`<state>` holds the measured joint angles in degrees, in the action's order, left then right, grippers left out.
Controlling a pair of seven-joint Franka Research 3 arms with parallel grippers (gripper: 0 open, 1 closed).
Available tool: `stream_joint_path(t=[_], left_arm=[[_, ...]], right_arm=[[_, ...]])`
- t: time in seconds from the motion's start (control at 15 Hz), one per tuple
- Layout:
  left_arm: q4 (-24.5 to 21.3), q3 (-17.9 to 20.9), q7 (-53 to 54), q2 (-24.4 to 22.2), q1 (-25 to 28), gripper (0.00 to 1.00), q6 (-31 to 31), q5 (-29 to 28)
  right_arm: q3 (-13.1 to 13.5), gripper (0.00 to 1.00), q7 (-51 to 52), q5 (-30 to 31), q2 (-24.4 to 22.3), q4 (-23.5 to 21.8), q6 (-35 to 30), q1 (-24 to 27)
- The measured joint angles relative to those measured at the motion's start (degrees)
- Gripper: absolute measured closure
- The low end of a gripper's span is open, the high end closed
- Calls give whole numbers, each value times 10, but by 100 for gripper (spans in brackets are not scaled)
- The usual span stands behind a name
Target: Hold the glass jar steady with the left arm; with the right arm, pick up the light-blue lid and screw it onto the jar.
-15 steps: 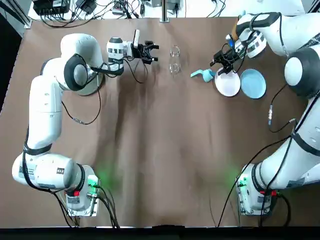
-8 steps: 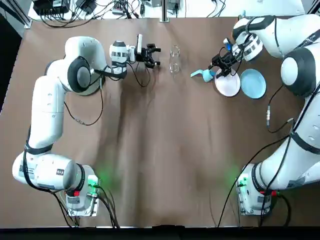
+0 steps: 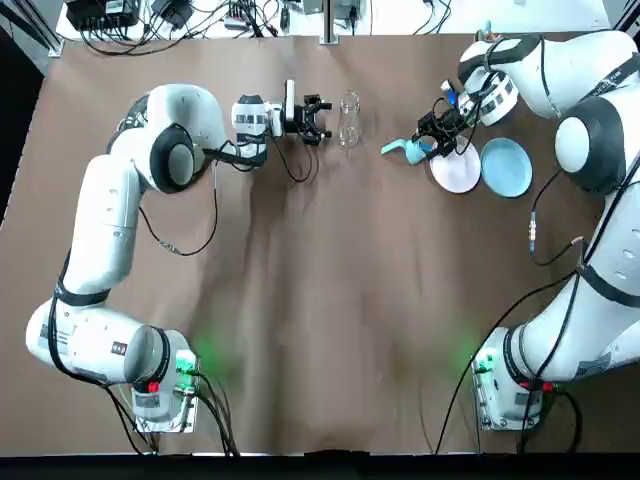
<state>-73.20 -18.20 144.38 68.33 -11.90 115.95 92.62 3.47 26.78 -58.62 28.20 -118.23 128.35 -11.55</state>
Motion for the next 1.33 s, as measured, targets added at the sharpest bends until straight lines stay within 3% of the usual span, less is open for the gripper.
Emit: stream_joint_path(t=[0.33,0.87,0.93,1.33], left_arm=[[24,0,15,15,-26,0,29,1],[39,1,21,20,-58,1,77,58],[41,1,21,21,-62,3,81,65],[50,1,22,22,-83,3,96,74]], right_arm=[[0,2,0,-22,8,1,6,-11],[1,21,0,-25,11,1,11,-12],[1,27,0,-25,11,1,11,-12],[1,32,0,-26,11,1,11,-12]])
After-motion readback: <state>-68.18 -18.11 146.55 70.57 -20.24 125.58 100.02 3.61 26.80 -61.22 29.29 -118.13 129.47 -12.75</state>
